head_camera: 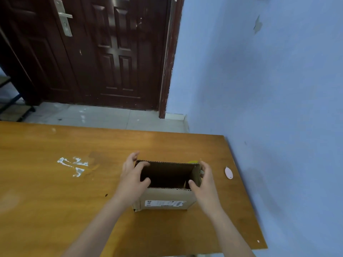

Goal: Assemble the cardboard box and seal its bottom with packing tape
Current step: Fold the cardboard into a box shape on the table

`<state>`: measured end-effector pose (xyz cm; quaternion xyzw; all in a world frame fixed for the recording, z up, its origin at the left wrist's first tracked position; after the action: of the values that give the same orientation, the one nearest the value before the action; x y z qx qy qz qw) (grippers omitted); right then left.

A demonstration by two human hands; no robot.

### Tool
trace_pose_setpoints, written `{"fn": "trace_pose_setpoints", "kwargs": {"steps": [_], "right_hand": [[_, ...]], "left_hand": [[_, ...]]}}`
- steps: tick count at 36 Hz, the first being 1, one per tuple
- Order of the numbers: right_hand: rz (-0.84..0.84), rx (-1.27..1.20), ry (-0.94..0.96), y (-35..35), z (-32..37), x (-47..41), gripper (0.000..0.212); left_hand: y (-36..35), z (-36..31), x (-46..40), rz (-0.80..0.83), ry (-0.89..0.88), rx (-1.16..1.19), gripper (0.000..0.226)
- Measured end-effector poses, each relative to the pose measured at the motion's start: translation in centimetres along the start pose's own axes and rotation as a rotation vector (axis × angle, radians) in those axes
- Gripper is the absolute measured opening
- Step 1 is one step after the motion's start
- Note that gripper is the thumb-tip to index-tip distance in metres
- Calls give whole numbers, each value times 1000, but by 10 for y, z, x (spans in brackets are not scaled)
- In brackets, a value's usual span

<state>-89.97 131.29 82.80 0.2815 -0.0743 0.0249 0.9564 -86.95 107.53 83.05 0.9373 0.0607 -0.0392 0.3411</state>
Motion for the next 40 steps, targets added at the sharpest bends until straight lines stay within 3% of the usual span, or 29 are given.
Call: {"fn": "trace_pose_setpoints", "kwargs": {"steps": [6,11,15,20,26,29,33,36,40], "right_hand": [[81,199,53,-3,-2,2,37],[221,249,34,-13,-13,13,65],[188,362,89,-11,-8,18,71],[246,553,157,-30,-2,24,75],[245,488,34,-34,-10,16,71],[273,456,-2,-36,-17,16,69],[279,360,-25,-35,-18,18,68],[288,345,-25,-36,-18,19,70],[341,352,-37,-37,-23,22,85]], "left_hand": [[-7,12,-7,103,122,90,50],[-2,15,-12,62,189,151,42],[-2,12,-15,46,205,124,42],[-15,5,-12,61,214,49,58],[-10,1,-7,-50,130,109,39],[-10,6,-4,25,120,176,35],[-12,16,1,134,116,107,40],[-14,20,10,197,88,107,59],[-17,25,20,295,-13,113,67]]}}
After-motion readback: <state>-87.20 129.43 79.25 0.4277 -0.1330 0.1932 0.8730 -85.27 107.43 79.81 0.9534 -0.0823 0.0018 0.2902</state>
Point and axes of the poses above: each hand's wrist, its own x-axis away from the middle knuckle, its own y-axis out of the back of the hand, z = x × y, the point moved 9 cm from there along -x, towards the middle knuckle, and after that the axes turned 6 degrees about -y, right-handed, at the moved point
